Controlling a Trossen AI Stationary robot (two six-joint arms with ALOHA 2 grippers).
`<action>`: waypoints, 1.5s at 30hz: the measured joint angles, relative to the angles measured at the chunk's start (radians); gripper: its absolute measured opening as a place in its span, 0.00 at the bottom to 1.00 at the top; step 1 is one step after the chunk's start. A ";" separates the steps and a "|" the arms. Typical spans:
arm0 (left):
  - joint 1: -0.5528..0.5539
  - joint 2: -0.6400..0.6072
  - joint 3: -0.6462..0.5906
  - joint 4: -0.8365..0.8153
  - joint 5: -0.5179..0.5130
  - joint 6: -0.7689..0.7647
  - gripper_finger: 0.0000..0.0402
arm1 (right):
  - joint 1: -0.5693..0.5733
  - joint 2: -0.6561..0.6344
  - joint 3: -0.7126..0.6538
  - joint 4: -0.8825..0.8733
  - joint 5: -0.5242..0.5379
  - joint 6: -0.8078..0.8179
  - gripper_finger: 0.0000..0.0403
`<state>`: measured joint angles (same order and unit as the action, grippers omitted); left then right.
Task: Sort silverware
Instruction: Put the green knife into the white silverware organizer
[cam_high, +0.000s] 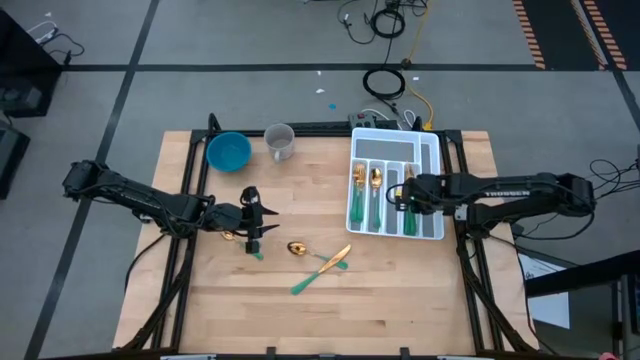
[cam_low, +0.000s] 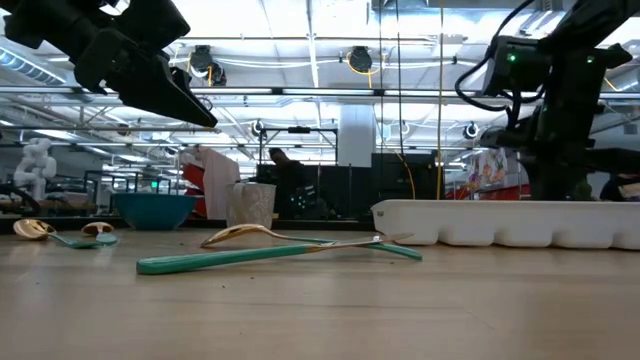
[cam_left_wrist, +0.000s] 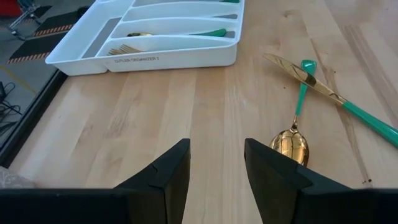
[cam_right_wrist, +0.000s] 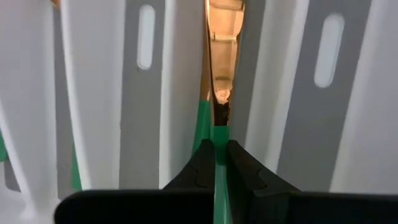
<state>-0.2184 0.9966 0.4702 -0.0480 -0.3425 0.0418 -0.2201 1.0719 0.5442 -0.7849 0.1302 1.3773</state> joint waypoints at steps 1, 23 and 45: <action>0.000 0.000 0.000 0.000 0.000 0.000 0.40 | -0.003 0.006 0.000 0.000 -0.010 0.000 0.00; 0.000 0.000 0.000 -0.008 -0.001 0.044 0.40 | -0.106 0.160 0.001 0.059 -0.101 -0.099 0.01; 0.000 0.000 0.000 -0.013 -0.001 0.021 0.40 | -0.096 0.121 0.031 0.081 -0.012 -0.175 0.33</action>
<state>-0.2184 0.9970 0.4702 -0.0608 -0.3439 0.0629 -0.3163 1.1925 0.5756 -0.7036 0.1180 1.2026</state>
